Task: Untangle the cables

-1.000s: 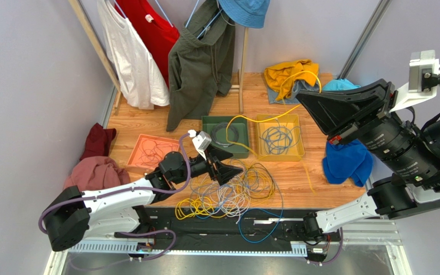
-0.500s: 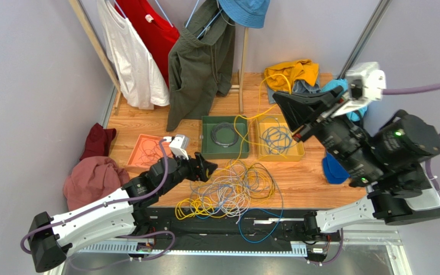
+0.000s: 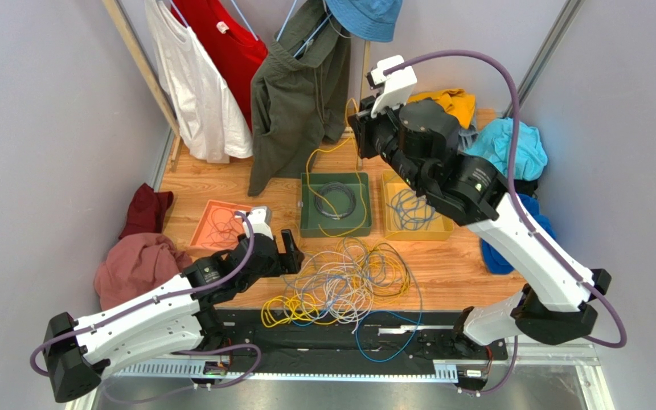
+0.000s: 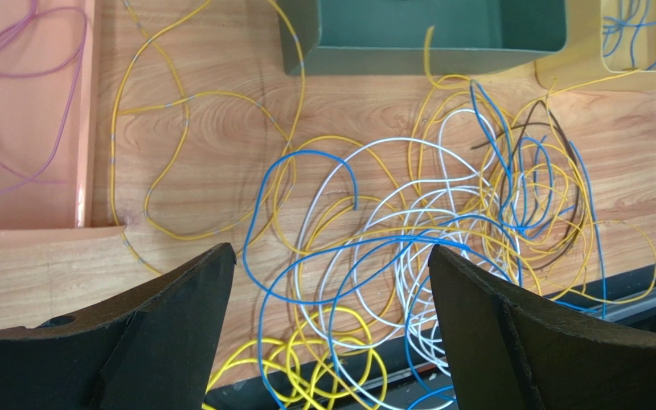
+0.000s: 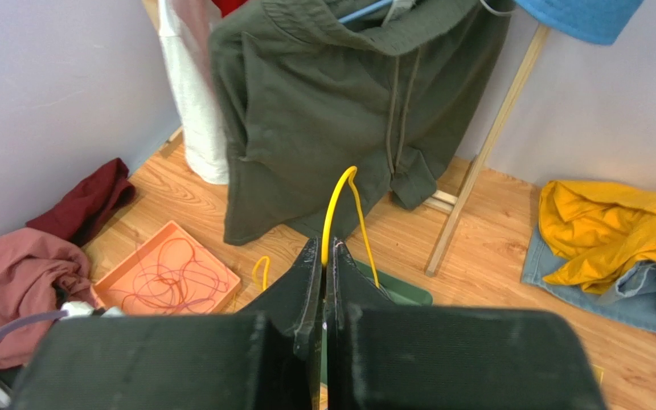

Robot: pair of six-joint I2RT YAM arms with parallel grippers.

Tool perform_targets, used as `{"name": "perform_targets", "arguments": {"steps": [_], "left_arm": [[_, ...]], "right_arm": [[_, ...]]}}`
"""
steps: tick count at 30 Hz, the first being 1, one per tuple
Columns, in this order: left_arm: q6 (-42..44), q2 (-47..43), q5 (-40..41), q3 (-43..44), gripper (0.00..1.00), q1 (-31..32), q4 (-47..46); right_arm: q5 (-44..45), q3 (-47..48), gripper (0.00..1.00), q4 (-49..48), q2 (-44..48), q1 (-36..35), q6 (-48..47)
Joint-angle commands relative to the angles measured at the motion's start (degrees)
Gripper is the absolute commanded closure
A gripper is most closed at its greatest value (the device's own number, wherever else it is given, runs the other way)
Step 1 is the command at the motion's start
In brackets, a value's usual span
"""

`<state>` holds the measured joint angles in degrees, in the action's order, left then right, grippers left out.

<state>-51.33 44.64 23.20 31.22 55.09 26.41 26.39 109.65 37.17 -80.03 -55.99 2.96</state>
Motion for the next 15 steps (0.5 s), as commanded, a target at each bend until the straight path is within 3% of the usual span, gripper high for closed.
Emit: {"name": "perform_targets", "arguments": {"steps": [1, 15], "left_arm": [[-2.6, -2.3, 0.3, 0.3, 0.08, 0.3, 2.1], [-1.1, -6.9, -2.3, -2.7, 0.1, 0.3, 0.0]], "right_arm": [[-10.2, -0.5, 1.0, -6.8, -1.4, 6.1, 4.2], [-13.5, 2.7, 1.0, -10.7, -10.8, 11.7, 4.1]]}}
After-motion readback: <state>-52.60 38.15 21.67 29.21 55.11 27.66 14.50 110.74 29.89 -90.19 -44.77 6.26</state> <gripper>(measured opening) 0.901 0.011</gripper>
